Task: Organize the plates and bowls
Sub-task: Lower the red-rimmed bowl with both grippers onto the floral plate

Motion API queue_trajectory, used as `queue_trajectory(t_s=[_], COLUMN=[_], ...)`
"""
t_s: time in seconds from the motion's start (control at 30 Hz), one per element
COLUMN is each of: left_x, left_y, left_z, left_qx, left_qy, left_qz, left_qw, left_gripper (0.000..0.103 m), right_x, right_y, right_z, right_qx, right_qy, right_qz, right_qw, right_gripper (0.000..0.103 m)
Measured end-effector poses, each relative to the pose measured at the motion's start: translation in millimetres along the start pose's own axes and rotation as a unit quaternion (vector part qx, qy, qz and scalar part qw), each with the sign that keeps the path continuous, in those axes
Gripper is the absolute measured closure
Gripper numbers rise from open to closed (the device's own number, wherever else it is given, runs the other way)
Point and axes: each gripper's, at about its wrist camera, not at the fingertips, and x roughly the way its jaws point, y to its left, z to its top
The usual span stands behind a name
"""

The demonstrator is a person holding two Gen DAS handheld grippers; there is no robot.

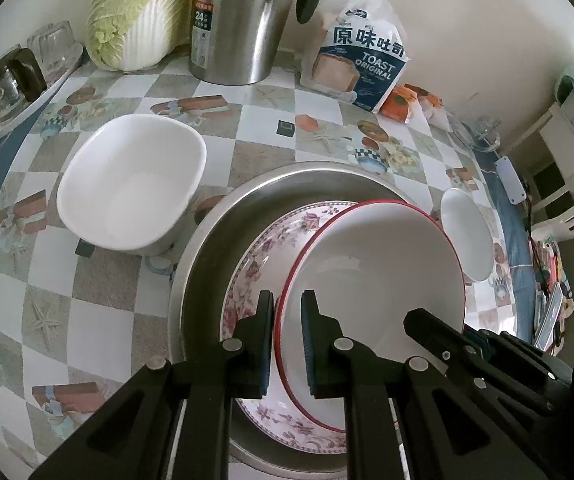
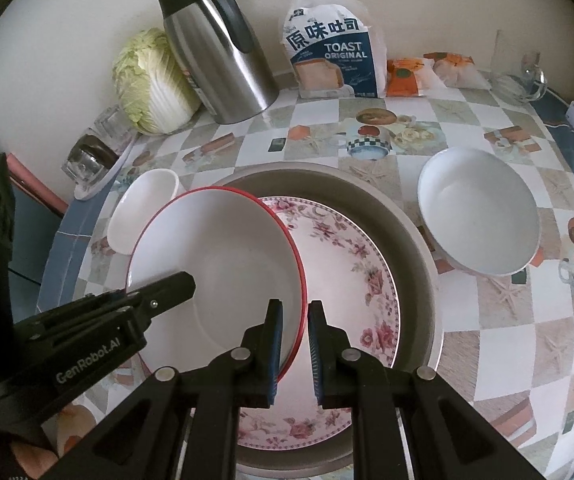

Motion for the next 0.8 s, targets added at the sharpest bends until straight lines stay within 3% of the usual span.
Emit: queue_trajectory(t_s=[0.8], left_x=[6.8], left_y=[0.9], left_z=[1.7], left_qx=[-0.015], left_qy=[-0.006], left_qz=[-0.018], left_qw=[0.9997], left_gripper=[0.091], right_x=[8.5], right_y=[-10.4], right_z=[4.9], right_qx=[0.025], right_qy=[-0.003], right_qz=[0.005], right_qw=[1.000], right_gripper=[0.089])
